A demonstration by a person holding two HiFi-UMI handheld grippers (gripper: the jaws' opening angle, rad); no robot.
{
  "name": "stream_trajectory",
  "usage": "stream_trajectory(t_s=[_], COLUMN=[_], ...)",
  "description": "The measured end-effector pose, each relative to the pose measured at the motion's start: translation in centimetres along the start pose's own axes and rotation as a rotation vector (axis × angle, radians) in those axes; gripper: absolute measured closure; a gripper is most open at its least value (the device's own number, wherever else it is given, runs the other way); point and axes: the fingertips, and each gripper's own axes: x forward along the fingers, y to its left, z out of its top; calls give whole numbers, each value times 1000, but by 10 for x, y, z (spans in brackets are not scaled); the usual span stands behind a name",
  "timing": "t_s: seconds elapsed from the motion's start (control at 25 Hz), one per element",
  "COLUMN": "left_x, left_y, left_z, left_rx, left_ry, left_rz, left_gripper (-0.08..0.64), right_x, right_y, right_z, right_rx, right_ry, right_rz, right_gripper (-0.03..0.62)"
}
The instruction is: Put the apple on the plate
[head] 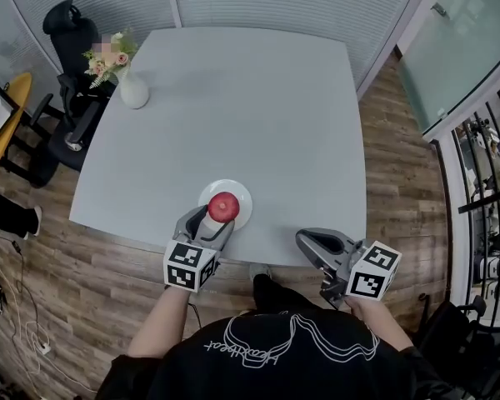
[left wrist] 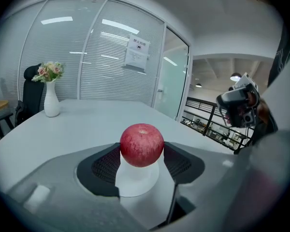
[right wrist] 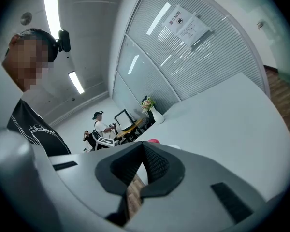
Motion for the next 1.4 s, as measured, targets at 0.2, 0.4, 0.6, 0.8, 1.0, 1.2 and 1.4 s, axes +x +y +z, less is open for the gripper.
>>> stream_trajectory(t_s=[0.2,0.4,0.6,0.8,1.0,1.2,1.4], left_x=[18,31,40,44,45,45,46], left_y=[8,12,15,19,22,22,18], left_z=[-20,-32,-38,-46,-53,-53,-57], left_rx=[24,42,39,46,52,46,79], left_ry=[41,67,70,80,79,67,73], left_rz=[26,25,29,33,46,41,30], left_gripper=[273,273,273,273,273,273,253], right_x=[1,7,11,12,14,15,14], right_y=[-10,-14,-15,-15,-14,-12,-10], right_z=[0,0,2,1,-3,-7,-10], right_rx=[17,22,21,17,25,21,23], right_ry=[9,22,31,39,44,52,50], right_rz=[-9,-3,1,0,-4,-2,-4], right_gripper=[583,583,583,583,583,583,583])
